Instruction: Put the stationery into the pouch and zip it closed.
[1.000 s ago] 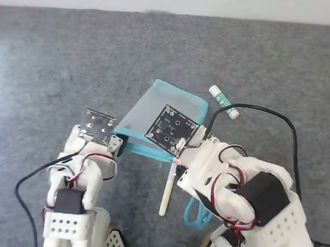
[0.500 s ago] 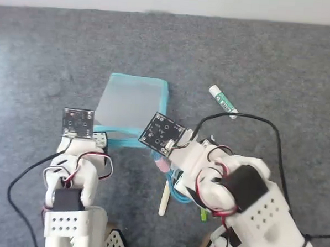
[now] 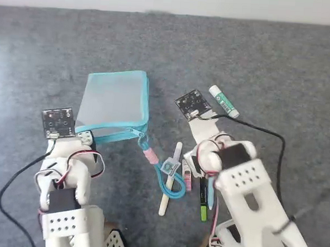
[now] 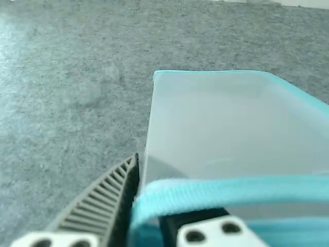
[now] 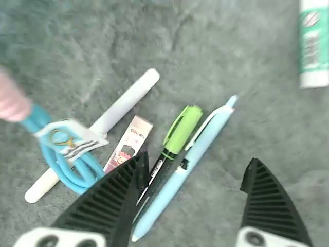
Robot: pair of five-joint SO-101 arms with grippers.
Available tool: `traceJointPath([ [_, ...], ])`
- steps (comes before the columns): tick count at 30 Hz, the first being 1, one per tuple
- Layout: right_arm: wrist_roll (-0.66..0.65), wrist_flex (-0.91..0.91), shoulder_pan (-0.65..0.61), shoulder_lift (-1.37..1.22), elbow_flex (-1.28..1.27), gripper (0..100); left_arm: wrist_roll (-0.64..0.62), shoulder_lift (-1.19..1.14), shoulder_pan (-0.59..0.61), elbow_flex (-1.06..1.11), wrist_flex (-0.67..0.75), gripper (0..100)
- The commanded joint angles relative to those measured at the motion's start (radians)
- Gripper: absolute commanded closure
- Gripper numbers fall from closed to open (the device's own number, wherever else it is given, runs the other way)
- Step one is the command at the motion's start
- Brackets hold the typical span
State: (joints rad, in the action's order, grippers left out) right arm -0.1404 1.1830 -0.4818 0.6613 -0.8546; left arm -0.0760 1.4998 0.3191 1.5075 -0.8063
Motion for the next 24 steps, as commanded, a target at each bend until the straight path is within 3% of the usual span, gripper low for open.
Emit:
traceJointPath([
  [1, 0.028, -0.045, 0.051, -0.101, 0.006, 71.1, -0.008, 0.008, 0.009, -0.027, 0.031, 99],
  [10, -0.015, -0.065, 0.104, -0.225, -0.064, 80.5, -0.006, 0.012, 0.008, -0.024, 0.032, 99],
  [24, -0.023, -0.081, 0.104, -0.236, -0.187, 81.2, -0.006, 0.012, 0.003, -0.024, 0.032, 99],
])
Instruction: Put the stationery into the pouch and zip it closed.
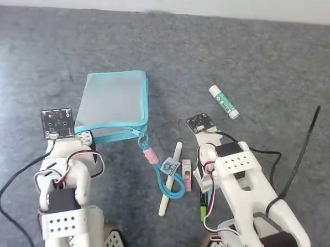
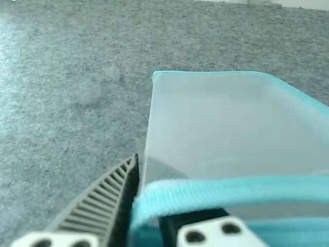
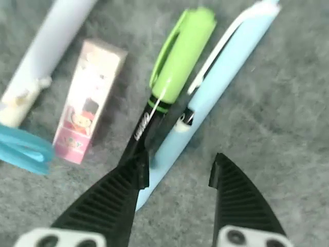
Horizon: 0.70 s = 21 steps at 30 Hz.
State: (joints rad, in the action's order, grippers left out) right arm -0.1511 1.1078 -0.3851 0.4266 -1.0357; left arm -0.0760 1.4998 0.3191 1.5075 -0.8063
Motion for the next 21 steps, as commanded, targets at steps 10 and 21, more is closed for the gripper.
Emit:
traceJointPath([
  [10, -0.014, -0.030, 0.013, 0.007, -0.008, 97.2, -0.008, 0.008, -0.008, -0.022, 0.032, 99],
  [21, -0.126, 0.197, 0.082, 0.013, 0.269, 99.1, -0.006, 0.012, -0.275, 0.084, 0.124, 99],
])
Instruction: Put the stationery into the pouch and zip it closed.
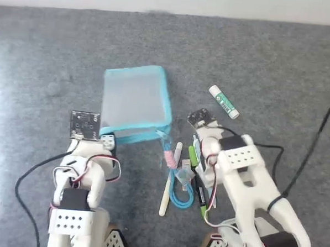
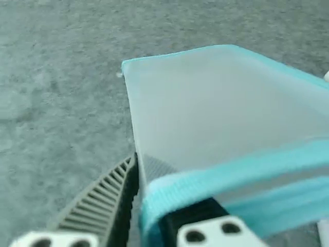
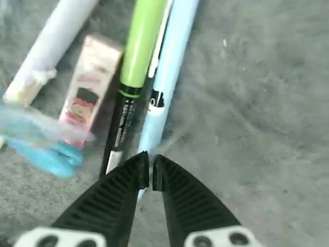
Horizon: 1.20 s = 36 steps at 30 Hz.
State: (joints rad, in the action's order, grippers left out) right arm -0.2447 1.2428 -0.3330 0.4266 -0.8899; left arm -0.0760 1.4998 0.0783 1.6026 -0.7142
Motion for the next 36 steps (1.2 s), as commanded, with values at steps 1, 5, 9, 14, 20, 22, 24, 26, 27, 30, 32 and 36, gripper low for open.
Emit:
traceJointPath([
  [1, -0.038, 0.076, 0.033, 0.013, 0.146, 99.1, -0.006, 0.012, -0.032, -0.015, 0.032, 99],
  [5, -0.023, 0.059, 0.002, 0.001, 0.121, 98.1, -0.012, 0.012, 0.037, -0.021, 0.051, 99],
  [9, 0.060, -0.039, -0.062, 0.002, -0.009, 86.2, -0.015, 0.012, 0.084, -0.033, 0.052, 99],
  [14, 0.074, -0.084, -0.074, -0.001, -0.064, 76.0, -0.015, 0.012, 0.086, -0.033, 0.049, 99],
  [20, 0.077, -0.111, -0.079, -0.001, -0.103, 76.1, -0.015, 0.012, 0.081, -0.033, 0.049, 99],
  [22, 0.077, -0.156, -0.084, -0.001, -0.138, 76.1, -0.015, 0.012, 0.083, -0.033, 0.049, 99],
  [24, 0.077, -0.200, -0.105, -0.001, -0.181, 76.1, -0.015, 0.012, 0.081, -0.033, 0.049, 99],
  [26, 0.077, -0.234, -0.117, -0.001, -0.209, 76.1, -0.015, 0.012, 0.081, -0.033, 0.049, 99],
  [27, 0.077, -0.240, -0.117, -0.001, -0.215, 76.1, -0.015, 0.012, 0.081, -0.033, 0.049, 99],
  [30, 0.077, -0.243, -0.116, -0.001, -0.216, 78.0, -0.015, 0.012, 0.081, -0.033, 0.049, 99],
  [32, 0.077, -0.248, -0.116, -0.001, -0.216, 84.6, -0.015, 0.012, 0.081, -0.033, 0.049, 99],
  [36, 0.068, -0.249, -0.116, -0.001, -0.212, 99.6, -0.015, 0.012, 0.081, -0.033, 0.049, 99],
])
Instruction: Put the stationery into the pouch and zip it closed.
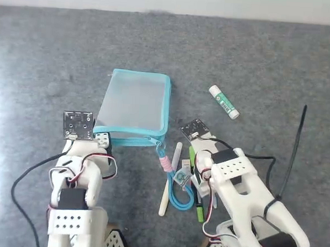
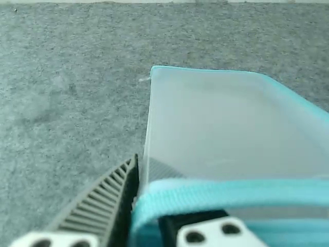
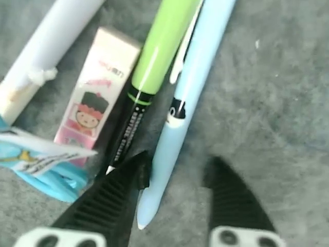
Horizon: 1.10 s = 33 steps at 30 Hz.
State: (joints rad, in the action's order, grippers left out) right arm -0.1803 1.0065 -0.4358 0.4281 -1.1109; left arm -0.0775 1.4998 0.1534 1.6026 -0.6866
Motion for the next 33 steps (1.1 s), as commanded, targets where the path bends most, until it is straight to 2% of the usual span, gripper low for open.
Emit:
traceJointPath([
  [1, 0.003, -0.013, -0.012, -0.002, 0.009, 97.6, -0.014, 0.012, 0.006, -0.033, 0.021, 99],
  [3, 0.002, -0.012, 0.001, 0.007, 0.009, 97.4, -0.014, 0.012, 0.006, -0.033, 0.021, 99],
  [6, -0.026, 0.030, 0.096, 0.010, 0.061, 99.2, -0.014, 0.012, 0.006, -0.033, 0.021, 99],
  [11, -0.153, 0.265, 0.222, 0.012, 0.304, 99.1, -0.014, 0.012, 0.005, -0.031, 0.023, 99],
  [15, -0.160, 0.510, 0.229, 0.012, 0.591, 99.1, -0.014, 0.012, 0.005, -0.031, 0.023, 99],
  [17, -0.158, 0.639, 0.188, 0.012, 0.750, 99.1, -0.014, 0.012, 0.005, -0.031, 0.025, 99],
  [20, -0.149, 0.792, 0.047, 0.012, 0.925, 99.1, -0.014, 0.012, 0.005, -0.031, 0.026, 99],
  [24, -0.066, 0.786, -0.094, 0.010, 0.967, 99.1, -0.014, 0.012, 0.005, -0.031, 0.026, 99],
  [30, -0.058, 0.789, -0.265, 0.010, 0.902, 99.1, -0.014, 0.012, 0.005, -0.031, 0.025, 99],
  [33, -0.061, 0.791, -0.292, 0.013, 0.890, 99.1, -0.014, 0.012, 0.005, -0.031, 0.025, 99],
])
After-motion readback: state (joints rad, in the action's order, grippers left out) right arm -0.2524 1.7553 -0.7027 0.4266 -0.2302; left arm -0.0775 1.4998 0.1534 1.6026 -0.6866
